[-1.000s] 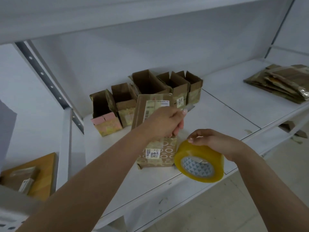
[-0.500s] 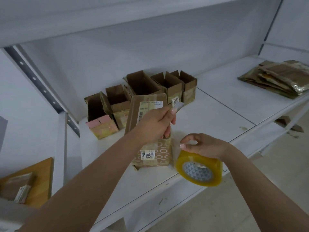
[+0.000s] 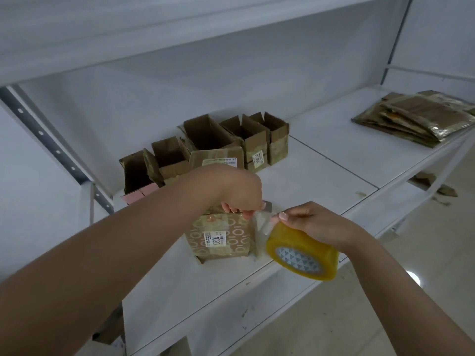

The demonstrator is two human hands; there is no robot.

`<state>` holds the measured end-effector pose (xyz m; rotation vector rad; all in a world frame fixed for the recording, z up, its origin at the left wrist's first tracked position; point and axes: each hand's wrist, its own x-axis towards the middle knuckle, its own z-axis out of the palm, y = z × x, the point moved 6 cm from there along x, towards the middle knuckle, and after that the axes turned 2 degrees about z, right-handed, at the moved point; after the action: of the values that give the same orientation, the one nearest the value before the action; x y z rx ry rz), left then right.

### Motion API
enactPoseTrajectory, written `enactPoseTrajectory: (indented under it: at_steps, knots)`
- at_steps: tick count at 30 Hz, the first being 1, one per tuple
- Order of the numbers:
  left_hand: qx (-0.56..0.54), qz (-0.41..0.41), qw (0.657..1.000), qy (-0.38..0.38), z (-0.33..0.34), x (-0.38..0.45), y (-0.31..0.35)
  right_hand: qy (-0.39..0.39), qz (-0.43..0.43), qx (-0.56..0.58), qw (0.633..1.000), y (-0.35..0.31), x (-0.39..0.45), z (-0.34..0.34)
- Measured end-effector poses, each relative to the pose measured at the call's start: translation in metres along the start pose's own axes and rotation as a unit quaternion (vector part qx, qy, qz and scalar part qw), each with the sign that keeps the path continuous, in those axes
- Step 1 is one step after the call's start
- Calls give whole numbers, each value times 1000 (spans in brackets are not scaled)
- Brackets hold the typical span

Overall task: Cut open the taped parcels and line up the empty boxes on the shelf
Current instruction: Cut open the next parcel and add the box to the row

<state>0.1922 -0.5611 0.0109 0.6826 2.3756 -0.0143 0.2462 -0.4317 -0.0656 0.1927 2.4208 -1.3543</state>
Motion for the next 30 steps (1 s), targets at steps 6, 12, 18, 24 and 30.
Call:
enactPoseTrajectory:
  at_steps: [6,12,18,24,30]
  knots:
    - [203,-52,977,48,5,1,23,45,-21,-26,998,-11,-10,-2]
    - [41,-21,994,103,-4,-8,-3,28,33,43,998,1,-13,-1]
    - [4,-29,972,234,-3,-18,-12,13,76,72,994,25,-6,12]
    - [98,-94,967,216,4,-5,-2,19,82,67,994,31,0,12]
    - [-10,-113,936,333,-11,-19,-18,47,48,89,994,23,-5,0]
